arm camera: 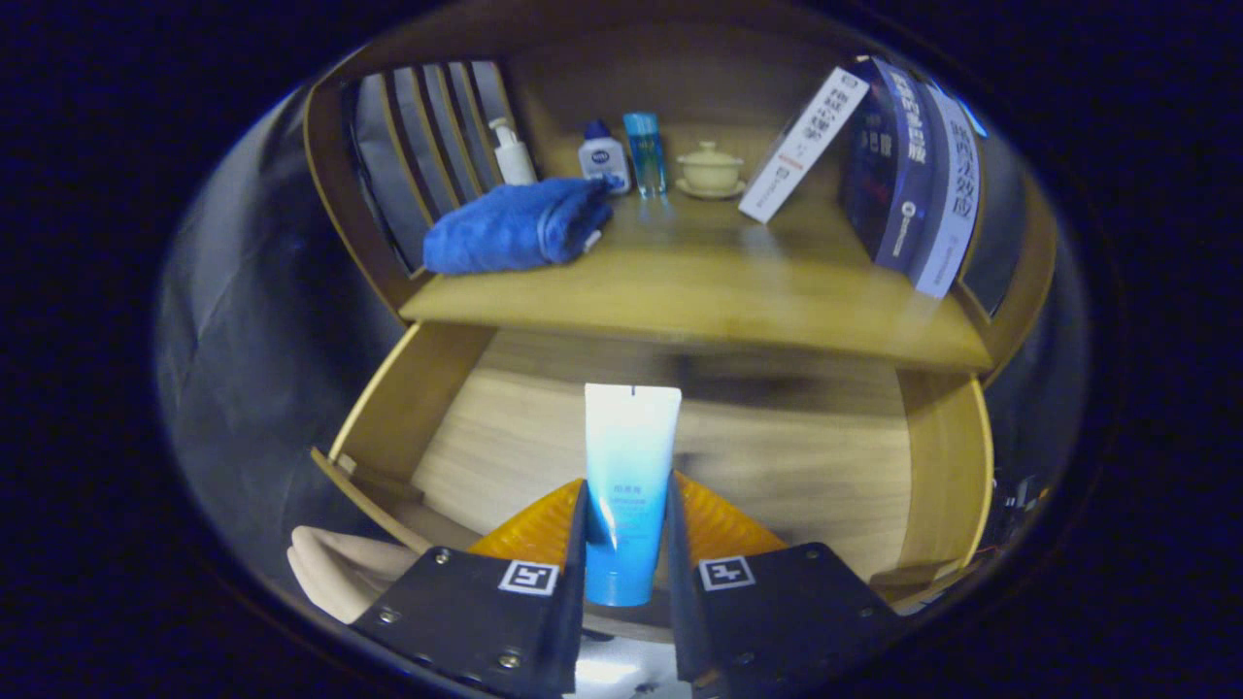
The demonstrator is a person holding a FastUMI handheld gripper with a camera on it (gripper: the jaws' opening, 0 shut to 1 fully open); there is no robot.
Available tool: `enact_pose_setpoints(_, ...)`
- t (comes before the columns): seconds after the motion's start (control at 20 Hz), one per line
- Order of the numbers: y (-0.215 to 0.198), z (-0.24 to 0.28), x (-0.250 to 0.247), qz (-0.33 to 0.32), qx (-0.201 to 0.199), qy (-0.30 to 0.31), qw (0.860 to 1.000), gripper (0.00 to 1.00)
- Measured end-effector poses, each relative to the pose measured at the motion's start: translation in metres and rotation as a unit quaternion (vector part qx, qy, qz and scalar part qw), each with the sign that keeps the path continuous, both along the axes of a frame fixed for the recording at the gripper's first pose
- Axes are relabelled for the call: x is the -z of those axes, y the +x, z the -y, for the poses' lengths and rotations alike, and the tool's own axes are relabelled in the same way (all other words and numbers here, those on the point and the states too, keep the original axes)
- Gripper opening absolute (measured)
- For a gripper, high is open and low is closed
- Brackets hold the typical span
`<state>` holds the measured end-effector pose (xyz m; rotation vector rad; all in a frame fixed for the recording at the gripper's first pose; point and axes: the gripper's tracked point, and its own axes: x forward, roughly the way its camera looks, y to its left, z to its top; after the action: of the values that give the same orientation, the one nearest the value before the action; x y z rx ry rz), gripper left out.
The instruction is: Pull open the drawer, take out the items inside it, and place them on the countertop above the cabinet.
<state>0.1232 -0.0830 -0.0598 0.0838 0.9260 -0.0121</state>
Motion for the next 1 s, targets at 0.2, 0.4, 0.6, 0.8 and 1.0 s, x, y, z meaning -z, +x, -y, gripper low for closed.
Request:
enact_pose_setpoints(0.2, 0.033, 0.011, -0.049, 0.064, 0.018, -0.017, 0.998, 0.38)
enact_pose_setpoints(0.4, 0.074, 0.031, -0.065, 0.104, 0.047, -0.051, 0.992, 0.39)
enact_pose_setpoints(0.6, 0.117, 0.055, -0.051, 0.127, 0.075, -0.111, 0.983, 0.38)
enact_pose_setpoints(0.8, 0.145, 0.061, -0.032, 0.136, 0.093, -0.13, 0.978, 0.38)
enact_pose_setpoints(1.0, 0.165, 0.063, -0.02, 0.131, 0.099, -0.141, 0.976, 0.38)
